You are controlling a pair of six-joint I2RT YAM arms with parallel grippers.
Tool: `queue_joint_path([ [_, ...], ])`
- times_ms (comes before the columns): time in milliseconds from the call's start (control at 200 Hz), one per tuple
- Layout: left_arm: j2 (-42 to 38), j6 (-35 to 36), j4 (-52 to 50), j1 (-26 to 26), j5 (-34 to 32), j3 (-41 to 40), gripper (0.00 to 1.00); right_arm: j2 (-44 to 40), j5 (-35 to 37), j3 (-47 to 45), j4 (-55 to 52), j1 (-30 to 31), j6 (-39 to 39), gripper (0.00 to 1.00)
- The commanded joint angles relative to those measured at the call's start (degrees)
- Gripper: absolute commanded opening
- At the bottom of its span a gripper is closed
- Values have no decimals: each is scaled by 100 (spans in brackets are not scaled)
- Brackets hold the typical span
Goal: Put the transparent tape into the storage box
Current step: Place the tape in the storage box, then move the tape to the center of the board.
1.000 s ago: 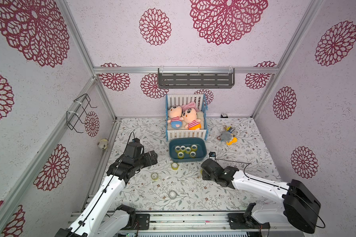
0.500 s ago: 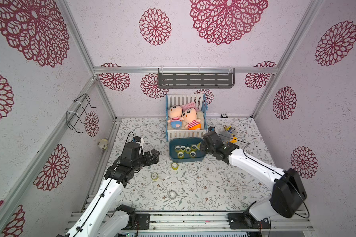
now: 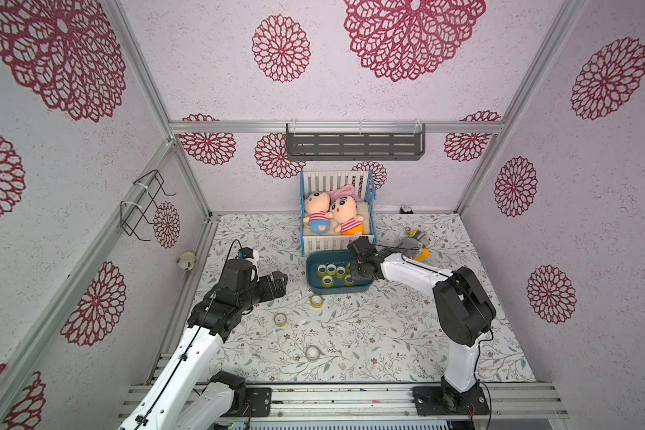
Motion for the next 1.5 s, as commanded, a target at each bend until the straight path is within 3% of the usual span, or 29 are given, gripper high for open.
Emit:
queue_joint_path([
  [0,83,59,-2,-14,-3,28,97,-136,336,81,-108,-43,-114,22],
  [65,119,50,-16,-14,15,36,97,-197,246,92,-89,-38,-162,50],
  [175,139,54,-33,-31,16,46,97,-418,142,59,27,-43,-200,61],
  [490,-90,107,1,-32,-74,3,97,-1663,-512,-348,494,29,-49,62],
  [701,-273,58,51,-32,-201,-76,97,-2869,-1127,-1456,1242,410,385,61],
  [881,-14,-6,-26,-24,-142,-49,97,-3513,-882,-2507,1578,962,984,60],
  [991,208,50,-391,-23,-537,198,97,-3818,-859,-3118,2036,1187,1276,60],
  [1091,231,-77,-538,-6,-941,239,97,-3861,-277,-3274,2006,1627,1363,59],
  [1196,179,-136,-483,29,-929,207,97,-3698,77,-3238,1667,1803,1671,59],
  [1491,453,-223,-203,311,123,120,97,-2795,-89,-3016,1738,1977,2127,59],
])
